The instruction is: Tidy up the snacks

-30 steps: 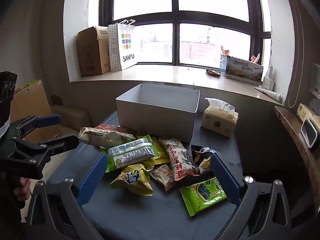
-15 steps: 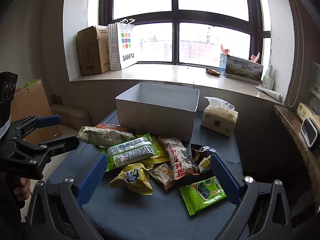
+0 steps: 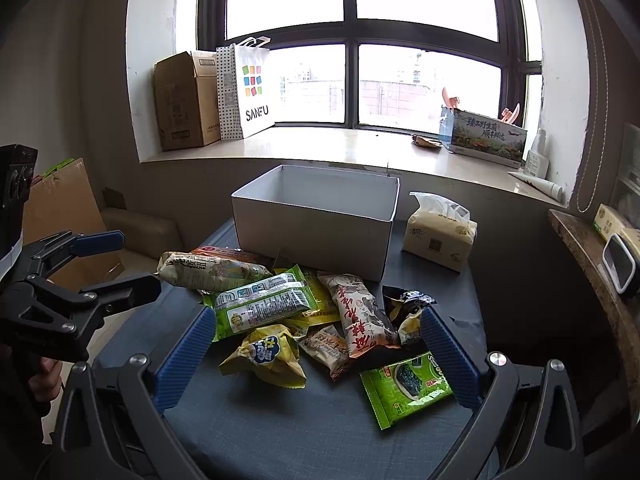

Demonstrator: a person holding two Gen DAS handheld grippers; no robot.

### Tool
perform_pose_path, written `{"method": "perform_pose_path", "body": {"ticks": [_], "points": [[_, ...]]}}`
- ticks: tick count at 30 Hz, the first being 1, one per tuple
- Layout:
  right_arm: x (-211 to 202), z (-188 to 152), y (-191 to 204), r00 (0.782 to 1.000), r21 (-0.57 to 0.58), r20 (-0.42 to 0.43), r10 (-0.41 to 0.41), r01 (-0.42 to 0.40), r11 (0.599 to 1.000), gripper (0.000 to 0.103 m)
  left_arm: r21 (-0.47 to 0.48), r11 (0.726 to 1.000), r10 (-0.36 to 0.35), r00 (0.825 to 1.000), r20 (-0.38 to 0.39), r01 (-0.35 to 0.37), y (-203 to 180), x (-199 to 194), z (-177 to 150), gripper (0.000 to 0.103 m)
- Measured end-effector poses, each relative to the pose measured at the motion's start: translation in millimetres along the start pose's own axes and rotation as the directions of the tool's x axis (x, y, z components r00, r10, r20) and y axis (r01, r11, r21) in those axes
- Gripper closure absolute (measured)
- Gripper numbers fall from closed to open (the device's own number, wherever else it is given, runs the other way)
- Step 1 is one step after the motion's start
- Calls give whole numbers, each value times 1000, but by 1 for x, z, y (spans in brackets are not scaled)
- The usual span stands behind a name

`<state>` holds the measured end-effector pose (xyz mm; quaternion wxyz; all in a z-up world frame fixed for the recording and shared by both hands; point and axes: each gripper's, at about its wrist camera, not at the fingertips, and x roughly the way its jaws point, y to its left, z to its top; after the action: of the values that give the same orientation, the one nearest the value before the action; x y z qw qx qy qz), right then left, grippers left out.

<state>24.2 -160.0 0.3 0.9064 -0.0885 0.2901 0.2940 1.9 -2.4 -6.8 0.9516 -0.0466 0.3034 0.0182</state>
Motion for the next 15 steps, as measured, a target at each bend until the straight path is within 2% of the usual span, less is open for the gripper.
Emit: {"method": "perform_pose_path", "body": {"ticks": [15], "points": [[0,-1,0,1000,1,-2,2,-2,1000,0,3,1000,3,1000,-5,-3,-1,1,-1,0]]}}
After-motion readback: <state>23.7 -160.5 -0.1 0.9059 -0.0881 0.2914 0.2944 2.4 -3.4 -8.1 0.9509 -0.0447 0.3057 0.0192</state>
